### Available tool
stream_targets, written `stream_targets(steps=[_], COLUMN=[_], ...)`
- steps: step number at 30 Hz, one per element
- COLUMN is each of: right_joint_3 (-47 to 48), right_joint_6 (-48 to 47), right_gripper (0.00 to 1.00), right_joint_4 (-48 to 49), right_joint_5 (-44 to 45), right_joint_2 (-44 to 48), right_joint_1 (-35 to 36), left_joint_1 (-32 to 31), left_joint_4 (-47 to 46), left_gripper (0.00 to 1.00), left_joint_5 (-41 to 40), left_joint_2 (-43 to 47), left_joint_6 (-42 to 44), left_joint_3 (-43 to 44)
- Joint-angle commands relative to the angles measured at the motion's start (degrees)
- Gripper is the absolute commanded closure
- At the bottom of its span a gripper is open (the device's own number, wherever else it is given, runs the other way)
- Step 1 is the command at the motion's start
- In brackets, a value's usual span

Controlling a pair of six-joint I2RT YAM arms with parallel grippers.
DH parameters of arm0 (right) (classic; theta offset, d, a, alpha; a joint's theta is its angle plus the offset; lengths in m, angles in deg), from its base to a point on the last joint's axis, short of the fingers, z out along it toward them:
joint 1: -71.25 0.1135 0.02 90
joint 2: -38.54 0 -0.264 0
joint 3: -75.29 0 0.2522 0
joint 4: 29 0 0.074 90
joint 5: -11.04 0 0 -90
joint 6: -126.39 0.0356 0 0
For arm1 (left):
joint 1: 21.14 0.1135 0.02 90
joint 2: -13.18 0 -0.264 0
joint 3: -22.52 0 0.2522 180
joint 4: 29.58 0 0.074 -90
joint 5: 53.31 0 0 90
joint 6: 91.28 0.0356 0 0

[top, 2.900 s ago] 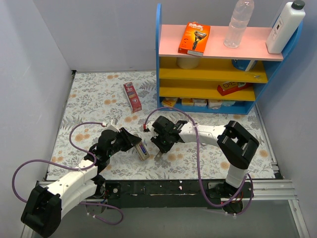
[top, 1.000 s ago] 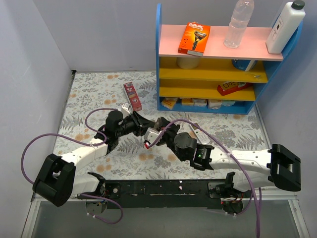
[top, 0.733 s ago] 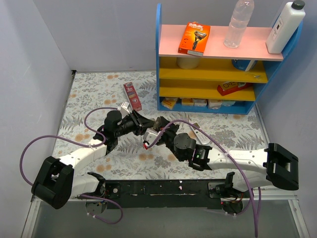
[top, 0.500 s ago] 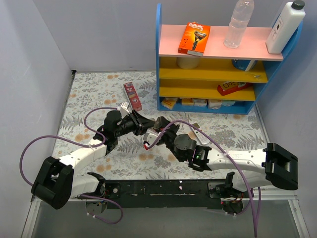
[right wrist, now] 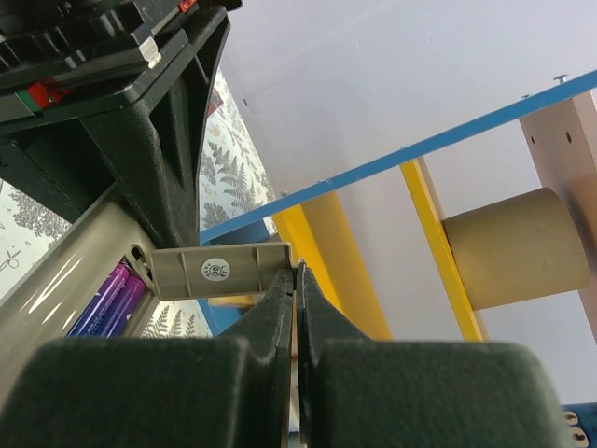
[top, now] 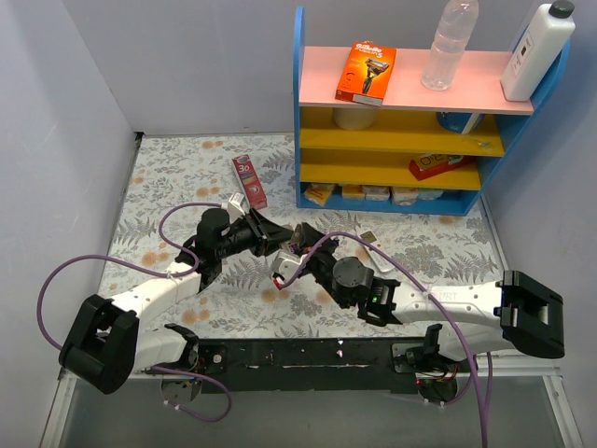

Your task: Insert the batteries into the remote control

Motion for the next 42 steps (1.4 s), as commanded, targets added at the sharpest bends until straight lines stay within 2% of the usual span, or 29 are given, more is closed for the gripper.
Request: stream_targets(steps=[1, 24, 31, 37, 42], right_joint_3=[-1.27, -3.38, -3.11, -3.82, -4.70], right_joint_6=[-0.52, -6.75, -4.21, -4.73, -9.39], right_gripper=[0.99, 0.99, 0.95, 0.95, 0.97], right_joint_4=[3.28, 7.67, 0.64, 0.81, 7.40], right_joint_5=[-1.94, -1.94, -3.08, -0.19, 5.79], right_joint_2=[1.03, -1.78, 0.50, -0.45, -3.09], right_joint_1=[0.84, 3.13, 4.27, 4.54, 4.62], left_joint_1=[0.13, 0.04, 0.04, 0.04, 0.04], left_joint_4=[-2.44, -2.53, -3.41, -3.32, -2.97], left_gripper=[1.00, 1.00, 1.00, 1.00, 1.00], left_joint_5=[2.17, 3.40, 3.40, 3.31, 3.31], left_joint_2=[2.07, 2.33, 2.33, 2.77, 3.04], left_joint_6=[-17.97, -18.59, -18.59, -18.68, -18.41], left_joint_3=[1.60, 2.04, 1.59, 1.33, 1.16])
